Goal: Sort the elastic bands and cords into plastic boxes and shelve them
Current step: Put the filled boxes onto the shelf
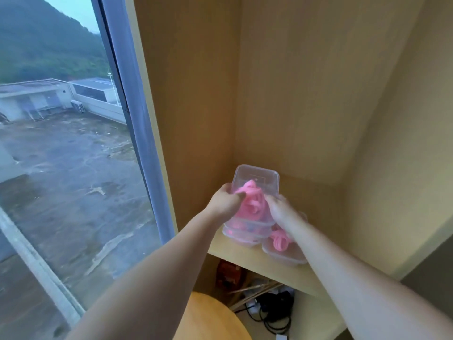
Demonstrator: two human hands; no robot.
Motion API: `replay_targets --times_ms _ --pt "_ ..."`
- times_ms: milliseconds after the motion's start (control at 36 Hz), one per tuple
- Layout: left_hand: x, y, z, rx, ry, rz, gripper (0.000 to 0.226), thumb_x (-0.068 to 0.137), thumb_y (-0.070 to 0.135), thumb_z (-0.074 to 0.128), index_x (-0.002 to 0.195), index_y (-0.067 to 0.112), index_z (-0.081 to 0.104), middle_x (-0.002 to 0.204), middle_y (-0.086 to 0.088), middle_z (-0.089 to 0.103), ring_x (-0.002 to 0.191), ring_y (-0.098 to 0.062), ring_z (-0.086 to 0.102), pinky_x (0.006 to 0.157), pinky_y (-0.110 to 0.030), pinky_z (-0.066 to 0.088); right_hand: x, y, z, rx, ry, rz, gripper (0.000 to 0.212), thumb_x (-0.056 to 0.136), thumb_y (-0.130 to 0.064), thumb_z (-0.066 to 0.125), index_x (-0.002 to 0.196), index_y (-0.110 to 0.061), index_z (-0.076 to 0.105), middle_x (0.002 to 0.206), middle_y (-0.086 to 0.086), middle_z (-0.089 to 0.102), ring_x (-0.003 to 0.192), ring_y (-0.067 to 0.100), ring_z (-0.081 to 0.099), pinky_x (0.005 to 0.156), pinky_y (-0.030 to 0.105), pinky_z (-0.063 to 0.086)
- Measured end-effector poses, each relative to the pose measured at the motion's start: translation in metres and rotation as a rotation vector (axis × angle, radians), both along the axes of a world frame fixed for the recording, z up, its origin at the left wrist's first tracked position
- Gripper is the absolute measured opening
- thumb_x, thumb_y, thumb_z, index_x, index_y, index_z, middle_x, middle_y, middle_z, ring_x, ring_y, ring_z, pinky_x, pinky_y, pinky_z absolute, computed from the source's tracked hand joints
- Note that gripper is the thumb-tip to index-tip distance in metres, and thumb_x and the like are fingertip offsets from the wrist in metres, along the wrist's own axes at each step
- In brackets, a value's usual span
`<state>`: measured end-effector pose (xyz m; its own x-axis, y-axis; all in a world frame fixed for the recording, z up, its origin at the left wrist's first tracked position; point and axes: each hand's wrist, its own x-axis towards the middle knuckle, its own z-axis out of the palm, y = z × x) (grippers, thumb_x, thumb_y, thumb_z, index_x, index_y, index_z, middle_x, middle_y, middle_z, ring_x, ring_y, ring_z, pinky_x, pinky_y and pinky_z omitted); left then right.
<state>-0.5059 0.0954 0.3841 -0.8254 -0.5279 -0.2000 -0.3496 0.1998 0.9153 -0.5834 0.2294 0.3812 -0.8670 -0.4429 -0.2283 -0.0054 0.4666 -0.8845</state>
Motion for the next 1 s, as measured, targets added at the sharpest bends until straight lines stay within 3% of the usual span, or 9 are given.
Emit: replay_targets --times_ms 83,194,278,333,444,583,778,917,1000 --pt "-0.023 -0.004 -0.011 0.002 -0.017 0.028 0.062 0.089 0.037 0.059 0.144 0.014 0.040 0.139 -0.007 0.053 0.120 -0.025 0.054 0.101 -0.035 0.043 -0.020 -0.005 -0.008 -0.022 -0.028 0.003 0.034 0.101 -0.030 0.042 0.115 -0.010 0.065 0.109 0.017 0.068 0.101 0.034 0.064 0.085 0.038 0.050" --pt "-0.043 -0.010 -0.020 0.057 -0.028 0.084 0.051 0.088 0.032 0.061 0.135 0.014 0.052 0.126 -0.008 0.063 0.110 -0.025 0.060 0.099 -0.039 0.048 -0.044 -0.015 -0.017 -0.001 -0.028 -0.011 0.034 0.099 -0.031 0.047 0.123 -0.009 0.058 0.117 0.020 0.066 0.106 0.037 0.062 0.087 0.041 0.049" --pt "-0.050 -0.015 -0.021 0.086 -0.029 0.115 0.049 0.088 0.028 0.062 0.133 0.012 0.054 0.119 -0.008 0.065 0.106 -0.025 0.062 0.095 -0.039 0.050 -0.058 -0.020 -0.024 0.055 0.073 -0.006 0.066 0.098 -0.035 0.052 0.153 -0.014 0.020 0.146 0.019 0.045 0.125 0.035 0.052 0.101 0.038 0.043" --pt "-0.046 -0.016 -0.022 0.106 -0.034 0.175 0.061 0.089 0.037 0.062 0.141 0.009 0.045 0.129 -0.012 0.060 0.114 -0.029 0.059 0.102 -0.044 0.047 -0.059 -0.018 -0.025 0.127 0.274 0.052 0.075 0.098 -0.031 0.052 0.157 -0.021 0.007 0.158 0.017 0.025 0.139 0.033 0.038 0.111 0.038 0.035" --pt "-0.014 0.005 -0.040 0.347 -0.221 0.308 0.111 0.072 0.082 0.054 0.153 0.014 0.023 0.153 -0.014 0.035 0.135 -0.040 0.039 0.104 -0.053 0.038 -0.055 -0.015 -0.031 0.206 0.524 0.263 0.052 0.099 -0.029 0.049 0.149 -0.022 0.037 0.163 0.008 0.015 0.150 0.024 0.008 0.119 0.034 0.011" --pt "-0.004 0.032 -0.055 0.683 -0.215 0.185 0.107 0.072 0.090 0.041 0.154 0.025 0.020 0.157 -0.018 0.027 0.137 -0.045 0.034 0.106 -0.058 0.034 -0.043 -0.016 -0.032 0.349 0.582 0.342 0.050 0.103 -0.031 0.037 0.152 -0.022 0.033 0.164 0.005 0.009 0.150 0.028 -0.003 0.119 0.033 0.001" --pt "-0.032 0.030 -0.055 0.597 -0.068 0.274 0.092 0.076 0.083 0.046 0.145 0.022 0.039 0.134 -0.010 0.055 0.112 -0.034 0.057 0.088 -0.043 0.049 -0.066 -0.027 -0.028 0.331 0.492 0.366 0.049 0.106 -0.029 0.033 0.154 -0.023 0.026 0.164 0.005 0.000 0.151 0.028 -0.001 0.122 0.037 0.005" --pt "-0.070 0.015 -0.054 0.495 0.049 0.247 0.111 0.064 0.092 0.041 0.147 0.018 0.037 0.141 -0.007 0.049 0.121 -0.025 0.054 0.104 -0.043 0.045 -0.107 -0.051 -0.028 0.422 0.610 0.364 0.050 0.106 -0.033 0.028 0.154 -0.021 0.025 0.164 0.005 0.006 0.150 0.028 -0.010 0.120 0.036 -0.009" --pt "-0.098 0.004 -0.061 0.271 0.026 0.278 0.094 0.085 0.080 0.032 0.150 0.011 0.030 0.133 -0.004 0.045 0.111 -0.019 0.056 0.095 -0.027 0.040 -0.135 -0.069 -0.025 0.437 0.671 0.399 0.050 0.106 -0.032 0.027 0.154 -0.017 0.027 0.164 0.004 0.009 0.151 0.024 -0.004 0.119 0.029 -0.005"
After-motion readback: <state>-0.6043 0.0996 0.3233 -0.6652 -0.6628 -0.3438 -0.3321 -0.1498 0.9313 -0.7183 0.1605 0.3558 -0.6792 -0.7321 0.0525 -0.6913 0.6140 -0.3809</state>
